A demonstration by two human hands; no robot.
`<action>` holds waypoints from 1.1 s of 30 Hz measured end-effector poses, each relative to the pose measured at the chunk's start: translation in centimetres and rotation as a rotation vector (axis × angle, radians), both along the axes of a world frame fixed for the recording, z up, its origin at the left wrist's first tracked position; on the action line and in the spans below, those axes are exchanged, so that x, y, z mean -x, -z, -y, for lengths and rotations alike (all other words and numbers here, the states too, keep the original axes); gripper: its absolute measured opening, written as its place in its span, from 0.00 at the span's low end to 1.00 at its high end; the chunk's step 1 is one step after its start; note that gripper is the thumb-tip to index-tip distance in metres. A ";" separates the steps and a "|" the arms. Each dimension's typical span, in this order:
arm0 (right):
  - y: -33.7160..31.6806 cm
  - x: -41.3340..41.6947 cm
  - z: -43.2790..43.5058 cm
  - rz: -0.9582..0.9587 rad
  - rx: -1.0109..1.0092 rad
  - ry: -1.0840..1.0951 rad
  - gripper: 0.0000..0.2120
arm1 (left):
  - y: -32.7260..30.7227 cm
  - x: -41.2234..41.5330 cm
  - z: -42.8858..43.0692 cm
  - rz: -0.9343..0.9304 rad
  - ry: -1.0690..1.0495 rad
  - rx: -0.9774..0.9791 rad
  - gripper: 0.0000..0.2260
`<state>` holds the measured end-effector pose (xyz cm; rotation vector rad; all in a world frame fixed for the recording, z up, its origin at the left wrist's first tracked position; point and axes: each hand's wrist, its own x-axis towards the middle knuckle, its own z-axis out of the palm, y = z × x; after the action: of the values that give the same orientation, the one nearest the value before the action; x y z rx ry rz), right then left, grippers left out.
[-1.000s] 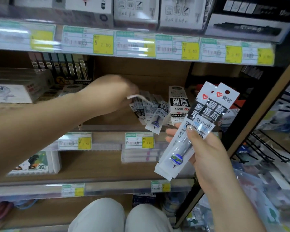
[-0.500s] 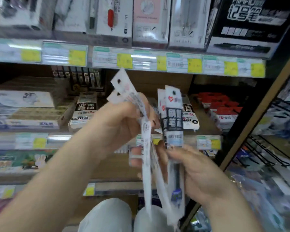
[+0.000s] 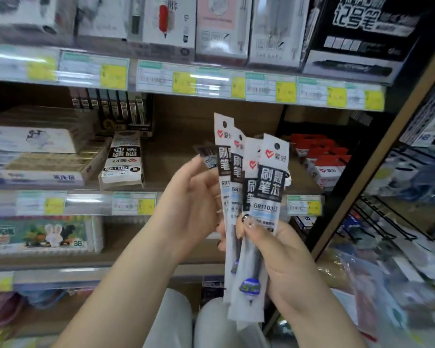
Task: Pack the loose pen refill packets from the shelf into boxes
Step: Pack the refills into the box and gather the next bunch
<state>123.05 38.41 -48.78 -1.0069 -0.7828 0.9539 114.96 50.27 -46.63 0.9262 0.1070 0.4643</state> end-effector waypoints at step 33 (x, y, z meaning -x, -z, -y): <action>2.4 -2.0 -0.4 -0.050 0.022 0.202 0.12 | 4.0 -1.8 4.3 -0.200 -0.332 -0.342 0.12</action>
<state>125.07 38.80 -51.16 -1.0560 -0.6176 0.8121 116.75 45.98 -50.65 1.2987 0.3760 0.7103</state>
